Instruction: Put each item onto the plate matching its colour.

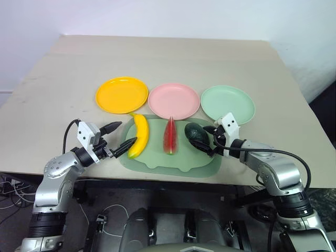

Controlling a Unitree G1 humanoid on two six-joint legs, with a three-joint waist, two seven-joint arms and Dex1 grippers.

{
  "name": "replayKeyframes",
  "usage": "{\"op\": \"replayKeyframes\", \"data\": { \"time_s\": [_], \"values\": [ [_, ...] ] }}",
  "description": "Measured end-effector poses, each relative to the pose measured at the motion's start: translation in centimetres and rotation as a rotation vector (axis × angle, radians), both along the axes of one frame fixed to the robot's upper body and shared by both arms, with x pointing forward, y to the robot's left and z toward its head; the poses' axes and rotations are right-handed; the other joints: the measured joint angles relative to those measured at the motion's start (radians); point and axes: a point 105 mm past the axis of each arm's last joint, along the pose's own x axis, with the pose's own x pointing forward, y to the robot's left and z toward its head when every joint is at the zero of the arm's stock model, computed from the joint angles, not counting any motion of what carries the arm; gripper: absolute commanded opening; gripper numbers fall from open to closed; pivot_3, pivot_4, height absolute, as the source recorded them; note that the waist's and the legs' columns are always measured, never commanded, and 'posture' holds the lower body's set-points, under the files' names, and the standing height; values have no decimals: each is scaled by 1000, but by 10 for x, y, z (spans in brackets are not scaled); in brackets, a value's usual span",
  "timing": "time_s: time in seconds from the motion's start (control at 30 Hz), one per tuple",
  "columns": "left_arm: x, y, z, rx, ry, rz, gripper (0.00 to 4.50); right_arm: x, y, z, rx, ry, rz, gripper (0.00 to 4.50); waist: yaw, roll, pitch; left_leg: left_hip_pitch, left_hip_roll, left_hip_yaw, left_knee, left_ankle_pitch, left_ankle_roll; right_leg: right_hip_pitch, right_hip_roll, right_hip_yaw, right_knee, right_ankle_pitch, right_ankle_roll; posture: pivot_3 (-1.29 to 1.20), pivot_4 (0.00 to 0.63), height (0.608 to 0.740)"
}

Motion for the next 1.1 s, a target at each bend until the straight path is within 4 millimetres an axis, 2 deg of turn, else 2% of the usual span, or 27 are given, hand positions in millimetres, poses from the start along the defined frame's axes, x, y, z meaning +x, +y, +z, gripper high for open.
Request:
{"op": "replayKeyframes", "data": {
  "time_s": [0.07, 0.1, 0.23, 0.37, 0.47, 0.53, 0.57, 0.63, 0.7, 0.8, 0.83, 0.97, 1.1],
  "values": [
    [0, 0, 0, 0, -1, 1, 4500, -1, 2, 0, 8, 2, 8, 3221, 0, 0, 0, 0, 0, 0, 0, 0, 0, 0, 0, 0, 0, 0, 0, 0, 150, 695],
    [0, 0, 0, 0, 0, 2, 4500, -1, 2, 0, 9, 2, 10, 3050, 0, 0, 0, 0, 0, 0, 0, 0, 0, 0, 0, 0, 0, 0, 0, 0, 150, 695],
    [0, 1, 0, 0, -4, 8, 4500, -3, 3, 5, 22, -2, 25, 3050, 0, 0, 0, 0, 0, 0, 0, 0, 0, 0, 0, 0, 0, 0, 0, 0, 150, 695],
    [-3, 4, -3, 0, 3, 21, 4500, 0, 0, 22, 51, -34, 26, 3050, -3, 0, 0, 0, 0, 0, 0, -1, 2, 0, 0, 0, 0, 0, 0, 0, 150, 695],
    [-6, 5, -2, 3, -3, 32, 4500, 27, -8, 55, 67, -118, -47, 3050, -16, 0, 0, 0, 0, 0, 0, -1, 2, 0, 0, 0, 0, 0, 0, 0, 150, 695],
    [-7, 4, 2, 6, -20, 34, 4500, 55, -24, 76, 47, -175, -152, 3050, -19, 0, 0, 0, 0, 1, 0, 0, 0, 0, 0, 0, 0, 0, 0, 0, 150, 695],
    [-8, 4, 3, 7, -24, 34, 4500, 63, -31, 81, 32, -192, -192, 3050, -18, 0, 0, 0, -1, 1, 0, 0, 0, -1, 0, 0, 0, 0, 0, 0, 150, 695],
    [-9, 7, 2, 7, -22, 54, 4500, 82, -46, 75, -27, -190, -274, 3050, -18, 0, 0, 0, -1, 2, -1, 0, 0, -1, 0, 0, 0, 0, 0, 0, 150, 695],
    [-10, 9, 2, 7, -22, 64, 4500, 100, -61, 56, -105, -126, -358, 3050, -22, 1, 0, -1, -1, 3, -1, 0, -1, -2, 0, 1, 0, 0, 0, 0, 150, 695],
    [-12, 10, 1, 8, -20, 70, 4500, 111, -76, 30, -172, -48, -424, 3050, -23, 2, 1, -1, -1, 4, -1, 1, -1, -3, 0, 2, 1, 0, 0, 0, 150, 695],
    [-12, 10, 1, 7, -20, 73, 4500, 114, -76, 30, -175, -53, -425, 3050, -24, 2, 1, -1, -1, 5, -1, 1, -1, -3, 0, 2, 1, 0, 0, 0, 150, 695],
    [-14, 9, 3, 9, -30, 77, 4500, 123, -76, 38, -200, -89, -424, 4358, -27, 3, 1, 0, 0, 5, -1, 1, -1, -3, 0, 3, 2, 0, 0, 0, 150, 695],
    [-15, 10, 1, 10, -22, 84, 4500, 122, -72, 39, -179, -99, -392, 4476, -24, 3, 2, -1, 0, 5, -1, 1, -1, -3, 0, 3, 2, 0, 0, 0, 150, 695]
  ]
}}
